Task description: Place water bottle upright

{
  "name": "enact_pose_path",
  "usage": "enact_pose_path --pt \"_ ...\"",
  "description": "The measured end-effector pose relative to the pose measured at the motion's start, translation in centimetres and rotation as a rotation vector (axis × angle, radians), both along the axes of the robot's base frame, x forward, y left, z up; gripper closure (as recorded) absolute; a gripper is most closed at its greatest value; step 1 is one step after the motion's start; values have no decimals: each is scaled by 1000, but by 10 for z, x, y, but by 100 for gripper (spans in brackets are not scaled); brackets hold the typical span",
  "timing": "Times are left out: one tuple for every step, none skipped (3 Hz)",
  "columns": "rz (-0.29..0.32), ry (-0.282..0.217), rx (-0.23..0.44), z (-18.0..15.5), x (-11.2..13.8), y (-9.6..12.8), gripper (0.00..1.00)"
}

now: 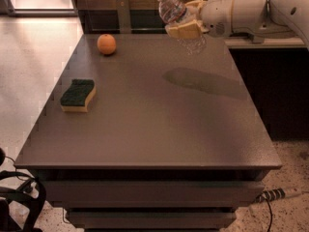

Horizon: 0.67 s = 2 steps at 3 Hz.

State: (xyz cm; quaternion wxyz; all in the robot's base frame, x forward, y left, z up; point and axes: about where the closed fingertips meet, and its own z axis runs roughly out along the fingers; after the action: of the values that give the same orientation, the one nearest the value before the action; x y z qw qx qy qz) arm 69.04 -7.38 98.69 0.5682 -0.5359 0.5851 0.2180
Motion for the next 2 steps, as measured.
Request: enact_pose_path --pt "-37 0 120 -11 5 -7 100" --pt "-81 19 222 -21 14 -19 100"
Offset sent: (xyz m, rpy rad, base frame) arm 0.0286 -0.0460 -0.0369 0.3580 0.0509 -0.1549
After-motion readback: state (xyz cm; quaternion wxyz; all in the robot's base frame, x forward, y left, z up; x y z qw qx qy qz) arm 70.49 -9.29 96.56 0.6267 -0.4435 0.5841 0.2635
